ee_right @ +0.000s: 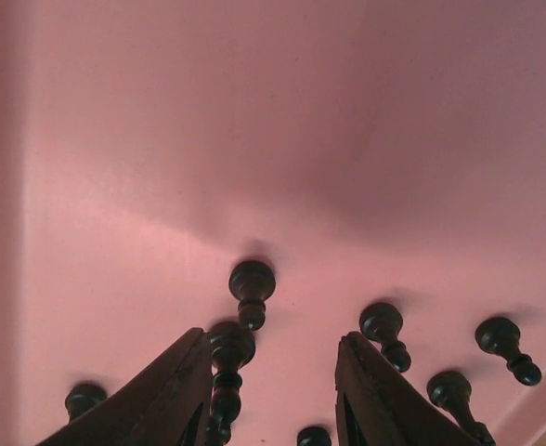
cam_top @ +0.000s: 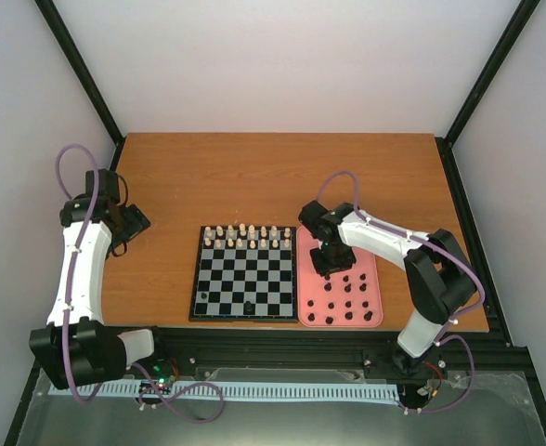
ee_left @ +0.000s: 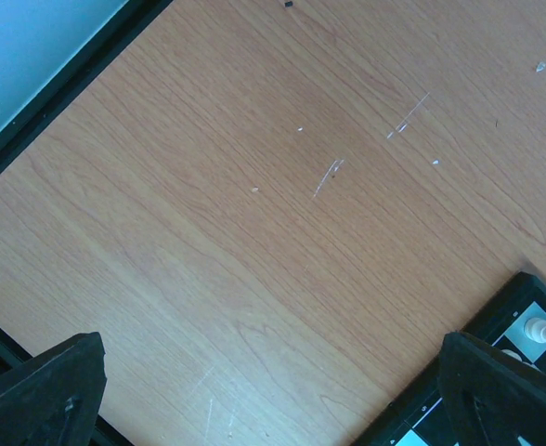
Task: Set up the chess pieces on the board
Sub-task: Pick up the chess piece from the storage box.
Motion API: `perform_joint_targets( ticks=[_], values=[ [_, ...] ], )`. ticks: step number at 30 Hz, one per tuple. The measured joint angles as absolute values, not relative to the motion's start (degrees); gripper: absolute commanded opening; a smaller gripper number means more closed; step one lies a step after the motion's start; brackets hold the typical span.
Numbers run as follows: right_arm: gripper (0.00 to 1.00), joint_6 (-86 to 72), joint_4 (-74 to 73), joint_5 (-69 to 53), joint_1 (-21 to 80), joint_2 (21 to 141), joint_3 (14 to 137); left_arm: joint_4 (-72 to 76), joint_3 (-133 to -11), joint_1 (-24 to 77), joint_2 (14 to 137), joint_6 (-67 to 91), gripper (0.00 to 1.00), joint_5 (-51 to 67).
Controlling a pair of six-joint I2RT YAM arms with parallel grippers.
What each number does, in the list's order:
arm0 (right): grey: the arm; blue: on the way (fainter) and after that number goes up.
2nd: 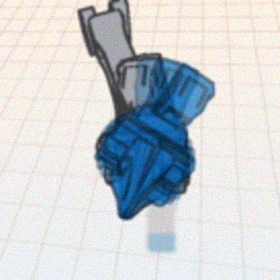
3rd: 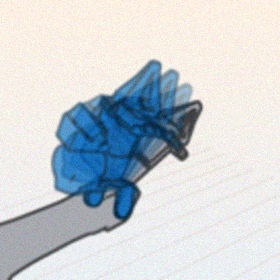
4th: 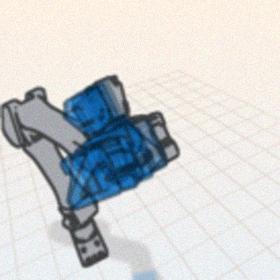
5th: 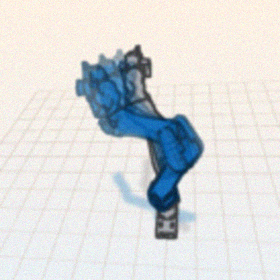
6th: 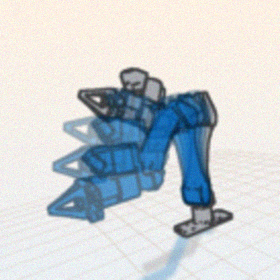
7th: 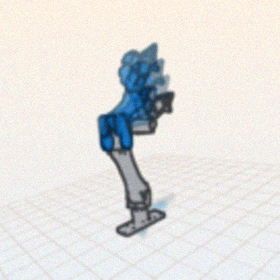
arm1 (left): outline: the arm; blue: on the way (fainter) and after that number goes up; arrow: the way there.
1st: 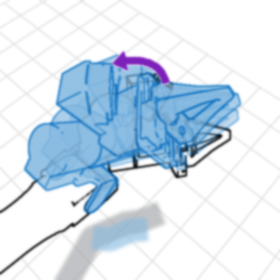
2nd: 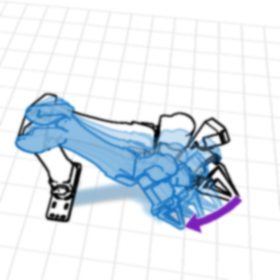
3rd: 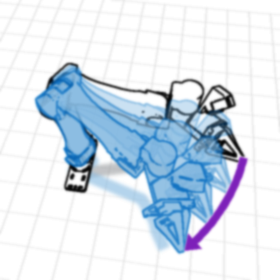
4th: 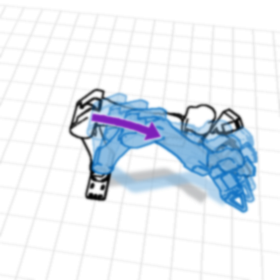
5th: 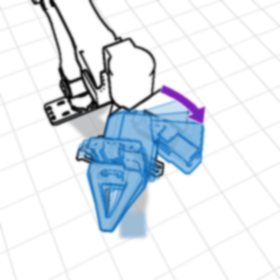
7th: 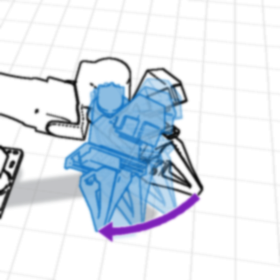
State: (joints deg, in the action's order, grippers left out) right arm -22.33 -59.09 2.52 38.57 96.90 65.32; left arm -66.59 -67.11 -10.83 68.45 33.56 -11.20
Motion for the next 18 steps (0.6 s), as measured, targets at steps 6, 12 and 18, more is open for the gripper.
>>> perform_joint_targets(
  ticks=[6, 12, 18],
  values=[
    [0.31, -21.52, -56.62, 1.48, 37.34, 97.14, 64.38, -66.41, -67.11, -10.83, 69.08, 33.21, 1.0, -11.22],
    [0.29, -20.69, -54.96, 0.19, 37.3, 99.57, 64.38, -66.39, -67.13, -10.83, 69.97, 33.15, 1.0, -11.25],
    [0.24, -20.43, -54.5, -0.03, 37.21, 100.33, 64.38, -66.28, -67.13, -10.83, 70.81, 33.12, 1.0, -11.25]
  ],
)
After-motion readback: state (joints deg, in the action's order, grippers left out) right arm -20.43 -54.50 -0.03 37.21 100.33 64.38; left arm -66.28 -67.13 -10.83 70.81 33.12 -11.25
